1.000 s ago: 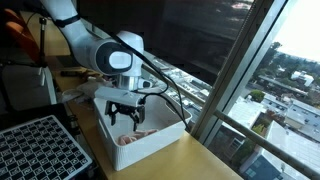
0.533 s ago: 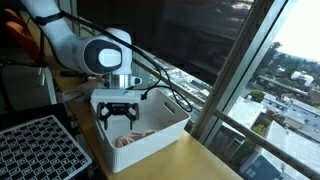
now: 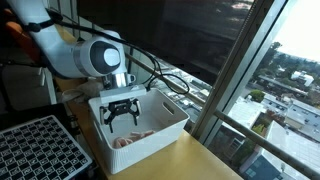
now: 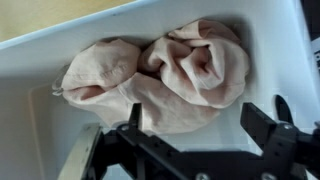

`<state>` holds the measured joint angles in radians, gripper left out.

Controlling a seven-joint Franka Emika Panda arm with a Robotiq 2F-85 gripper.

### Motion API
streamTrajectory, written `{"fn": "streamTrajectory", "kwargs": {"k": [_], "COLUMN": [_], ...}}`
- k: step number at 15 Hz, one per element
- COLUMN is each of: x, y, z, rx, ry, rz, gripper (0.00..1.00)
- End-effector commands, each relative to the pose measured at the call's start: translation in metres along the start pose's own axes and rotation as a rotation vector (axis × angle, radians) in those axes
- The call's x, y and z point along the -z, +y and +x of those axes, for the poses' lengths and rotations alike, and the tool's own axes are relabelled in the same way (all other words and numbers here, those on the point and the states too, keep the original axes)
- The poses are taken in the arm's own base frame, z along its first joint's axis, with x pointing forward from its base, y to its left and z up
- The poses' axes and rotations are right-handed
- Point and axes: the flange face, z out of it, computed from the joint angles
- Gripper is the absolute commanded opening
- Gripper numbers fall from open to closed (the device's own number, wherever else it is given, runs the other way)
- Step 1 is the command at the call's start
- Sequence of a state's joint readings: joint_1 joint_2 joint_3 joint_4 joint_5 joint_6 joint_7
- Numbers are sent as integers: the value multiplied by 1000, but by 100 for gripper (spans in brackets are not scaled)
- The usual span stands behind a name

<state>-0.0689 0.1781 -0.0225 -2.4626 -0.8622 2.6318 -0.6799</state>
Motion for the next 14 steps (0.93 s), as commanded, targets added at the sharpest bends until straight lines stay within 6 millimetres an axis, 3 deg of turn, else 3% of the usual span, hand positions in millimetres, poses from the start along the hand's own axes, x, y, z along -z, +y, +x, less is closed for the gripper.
{"fn": "streamTrajectory", "kwargs": {"k": [1,5,8,14], "x": [-4,-8,-27,-114], "y": [37,79,93,52], "z": [-4,-1,5,-5], "rx": [26,-2,-43,-23], "ry": [0,6,-10,-138], "rz": [-43,-37,14,202], "gripper": [100,100,100,100]}}
